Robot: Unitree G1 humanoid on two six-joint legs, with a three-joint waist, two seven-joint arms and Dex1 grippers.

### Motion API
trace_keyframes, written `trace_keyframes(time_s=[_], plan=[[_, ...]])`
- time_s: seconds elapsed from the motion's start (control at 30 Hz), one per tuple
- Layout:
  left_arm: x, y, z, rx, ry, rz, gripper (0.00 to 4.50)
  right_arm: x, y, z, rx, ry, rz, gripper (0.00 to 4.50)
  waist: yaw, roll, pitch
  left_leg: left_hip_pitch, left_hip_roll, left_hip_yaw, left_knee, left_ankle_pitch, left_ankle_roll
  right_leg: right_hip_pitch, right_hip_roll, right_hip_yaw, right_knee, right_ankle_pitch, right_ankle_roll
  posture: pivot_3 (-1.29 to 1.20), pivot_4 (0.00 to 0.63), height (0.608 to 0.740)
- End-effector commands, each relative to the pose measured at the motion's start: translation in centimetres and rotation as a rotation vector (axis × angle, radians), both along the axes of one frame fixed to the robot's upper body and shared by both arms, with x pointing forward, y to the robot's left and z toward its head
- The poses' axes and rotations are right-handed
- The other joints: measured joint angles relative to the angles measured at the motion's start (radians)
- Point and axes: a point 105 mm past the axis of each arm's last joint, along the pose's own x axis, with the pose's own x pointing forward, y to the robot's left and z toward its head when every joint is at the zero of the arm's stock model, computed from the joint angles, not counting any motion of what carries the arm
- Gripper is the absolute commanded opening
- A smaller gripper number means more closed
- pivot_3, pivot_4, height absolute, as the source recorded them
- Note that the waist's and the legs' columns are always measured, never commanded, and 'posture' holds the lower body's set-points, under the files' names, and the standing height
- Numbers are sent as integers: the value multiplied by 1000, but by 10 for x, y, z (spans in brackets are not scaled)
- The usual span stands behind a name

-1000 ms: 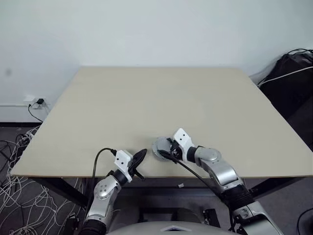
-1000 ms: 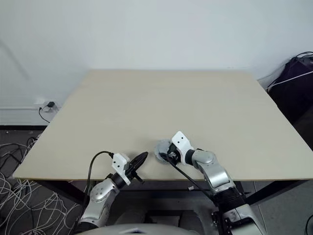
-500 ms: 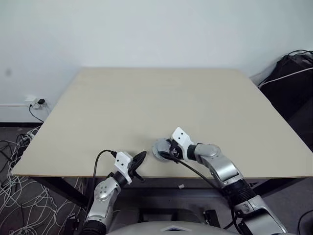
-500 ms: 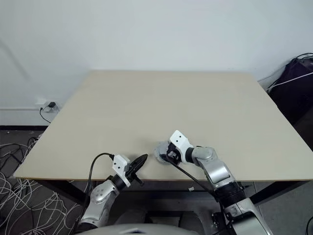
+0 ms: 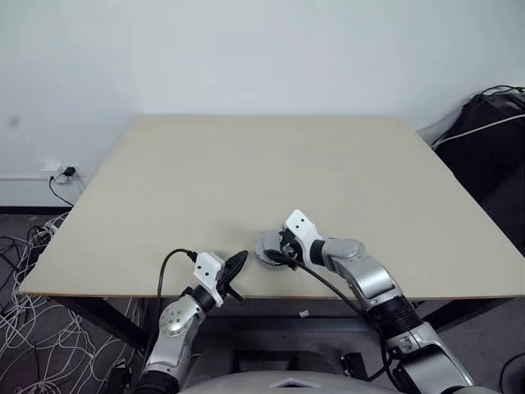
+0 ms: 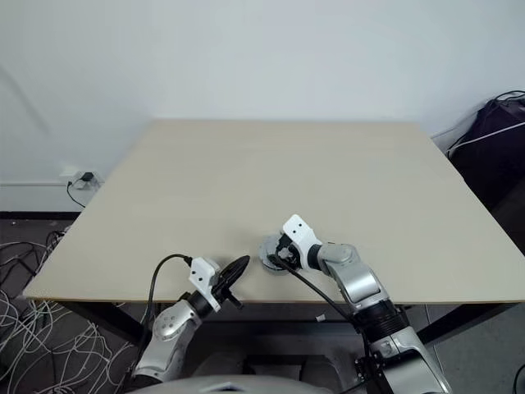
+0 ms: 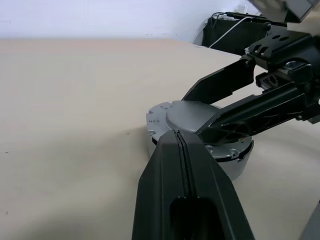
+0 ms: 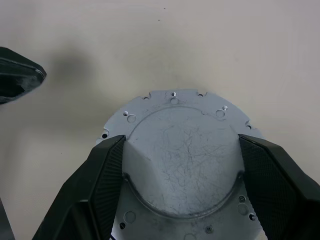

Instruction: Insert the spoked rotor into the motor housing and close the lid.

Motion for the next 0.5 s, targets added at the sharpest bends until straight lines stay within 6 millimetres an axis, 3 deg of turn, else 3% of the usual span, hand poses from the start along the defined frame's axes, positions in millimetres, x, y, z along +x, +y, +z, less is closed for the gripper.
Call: trace_keyframes(time_s=[0.03, 0.5], plan=[[4, -2, 13, -9, -47, -8, 0, -5, -18, -18, -89, 68, -29, 3191, 1, 0, 0, 0, 0, 0, 0, 0, 0, 0, 0, 0, 0, 0, 0, 0, 0, 740], [4, -6, 18, -17, -41, -9, 0, -9, -19, -19, -110, 99, 19, 3191, 3, 0, 0, 0, 0, 0, 0, 0, 0, 0, 0, 0, -1, 0, 0, 0, 0, 740]])
